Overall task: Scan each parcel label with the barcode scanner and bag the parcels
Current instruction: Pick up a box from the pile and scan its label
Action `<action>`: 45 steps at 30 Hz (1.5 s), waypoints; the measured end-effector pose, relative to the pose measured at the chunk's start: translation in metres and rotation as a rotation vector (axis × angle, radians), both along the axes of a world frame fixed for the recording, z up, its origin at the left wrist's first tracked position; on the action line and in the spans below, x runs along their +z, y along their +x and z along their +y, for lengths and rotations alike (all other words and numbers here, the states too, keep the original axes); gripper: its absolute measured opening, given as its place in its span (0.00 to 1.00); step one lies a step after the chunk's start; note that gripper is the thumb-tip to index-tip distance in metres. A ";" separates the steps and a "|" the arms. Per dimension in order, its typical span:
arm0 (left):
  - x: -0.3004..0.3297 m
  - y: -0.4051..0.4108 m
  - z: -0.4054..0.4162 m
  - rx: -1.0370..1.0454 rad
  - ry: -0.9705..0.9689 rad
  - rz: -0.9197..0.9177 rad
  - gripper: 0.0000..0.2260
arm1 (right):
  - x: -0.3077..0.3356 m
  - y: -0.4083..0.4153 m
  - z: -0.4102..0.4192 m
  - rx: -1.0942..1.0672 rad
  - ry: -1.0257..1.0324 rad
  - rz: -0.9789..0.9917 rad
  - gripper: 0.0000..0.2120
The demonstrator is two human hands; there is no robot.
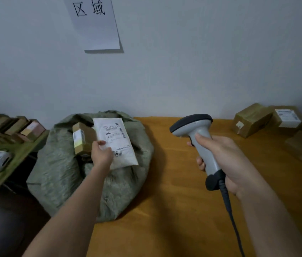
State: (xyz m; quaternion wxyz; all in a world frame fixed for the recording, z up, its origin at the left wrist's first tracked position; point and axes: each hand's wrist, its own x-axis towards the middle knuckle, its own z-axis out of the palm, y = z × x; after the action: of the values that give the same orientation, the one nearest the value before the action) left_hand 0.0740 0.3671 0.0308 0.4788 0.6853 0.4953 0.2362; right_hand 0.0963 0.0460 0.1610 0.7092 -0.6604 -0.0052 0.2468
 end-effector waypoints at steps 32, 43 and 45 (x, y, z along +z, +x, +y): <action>-0.074 0.180 -0.574 -1.667 0.445 0.314 0.36 | -0.069 0.059 -0.431 -0.697 -0.280 0.055 0.08; -0.116 0.208 -0.674 -1.684 0.744 0.541 0.51 | -0.102 0.081 -0.523 -0.688 -0.268 0.153 0.08; -0.116 0.202 -0.669 -1.651 0.713 0.556 0.50 | -0.106 0.082 -0.524 -0.683 -0.262 0.179 0.08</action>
State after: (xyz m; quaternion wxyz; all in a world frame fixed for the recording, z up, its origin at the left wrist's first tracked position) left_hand 0.2759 -0.3018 -0.0853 0.1216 0.9575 -0.1523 -0.2124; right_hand 0.1780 -0.4780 0.0546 0.6576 -0.6851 0.3091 0.0516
